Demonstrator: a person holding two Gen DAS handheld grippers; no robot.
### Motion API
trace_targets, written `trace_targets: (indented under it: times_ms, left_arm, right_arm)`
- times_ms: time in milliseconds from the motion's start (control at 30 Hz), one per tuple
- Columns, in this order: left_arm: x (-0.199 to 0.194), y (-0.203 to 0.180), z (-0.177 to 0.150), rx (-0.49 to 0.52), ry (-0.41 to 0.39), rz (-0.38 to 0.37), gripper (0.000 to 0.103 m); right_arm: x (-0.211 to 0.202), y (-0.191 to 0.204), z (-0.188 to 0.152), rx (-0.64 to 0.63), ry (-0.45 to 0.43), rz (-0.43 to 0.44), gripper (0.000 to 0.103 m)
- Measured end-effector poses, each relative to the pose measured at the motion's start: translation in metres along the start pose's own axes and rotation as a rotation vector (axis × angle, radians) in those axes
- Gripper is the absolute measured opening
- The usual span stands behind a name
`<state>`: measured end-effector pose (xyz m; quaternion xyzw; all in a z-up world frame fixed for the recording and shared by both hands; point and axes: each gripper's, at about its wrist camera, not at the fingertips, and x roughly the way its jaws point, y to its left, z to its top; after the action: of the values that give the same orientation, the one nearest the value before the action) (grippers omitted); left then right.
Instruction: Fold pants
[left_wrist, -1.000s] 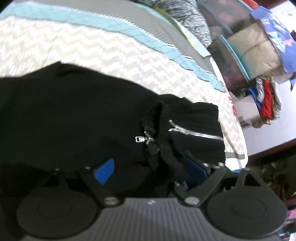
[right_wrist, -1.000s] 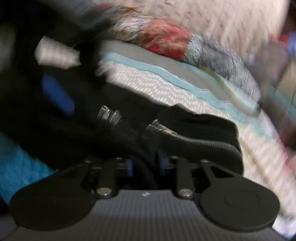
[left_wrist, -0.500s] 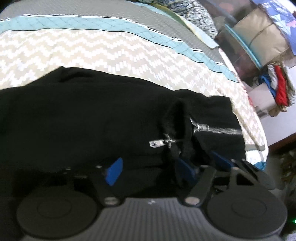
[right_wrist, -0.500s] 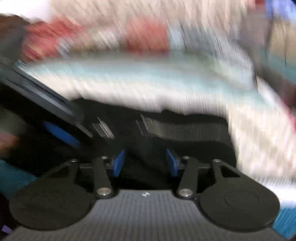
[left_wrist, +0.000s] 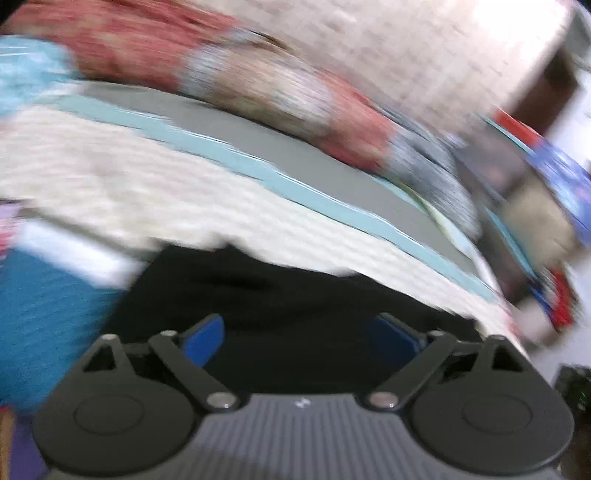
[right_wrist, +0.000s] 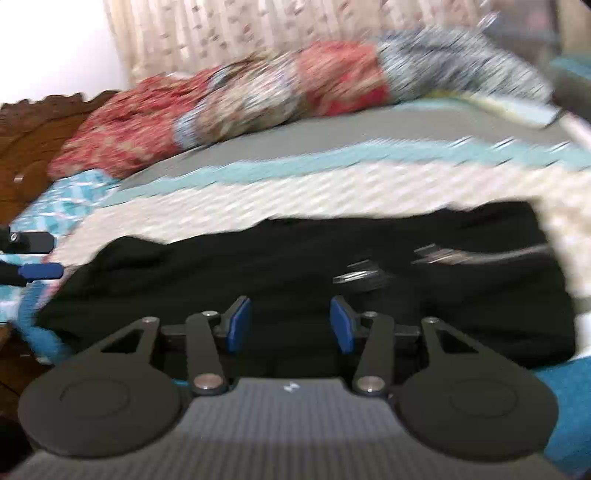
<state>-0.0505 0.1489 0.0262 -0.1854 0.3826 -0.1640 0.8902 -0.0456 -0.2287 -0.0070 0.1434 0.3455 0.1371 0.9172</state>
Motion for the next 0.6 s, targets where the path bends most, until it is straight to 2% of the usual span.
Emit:
trace_targets:
  times_ms: [100,200,300,400,500,600]
  left_arm:
    - [-0.017,0.051,-0.002,-0.153,-0.015,0.065,0.095]
    - [-0.014,0.085,-0.012,-0.261,-0.001,0.053,0.096]
    - [0.003,0.102,-0.017,-0.297,0.01,0.05,0.099]
    - [0.016,0.119,-0.015,-0.325,0.019,0.025,0.099]
    - [0.029,0.122,-0.009,-0.299,0.011,0.027,0.099]
    - [0.033,0.114,-0.015,-0.242,0.023,-0.012,0.099]
  right_arm:
    - [0.031,0.042,-0.002,-0.026,0.068,0.072,0.036]
    - [0.057,0.083,0.006,-0.07,0.113,0.155,0.033]
    - [0.073,0.122,0.013,-0.094,0.139,0.194,0.033]
    - [0.091,0.144,0.024,-0.071,0.165,0.218,0.033]
    - [0.109,0.165,0.041,-0.065,0.174,0.218,0.035]
    - [0.126,0.196,0.064,-0.113,0.172,0.232,0.035]
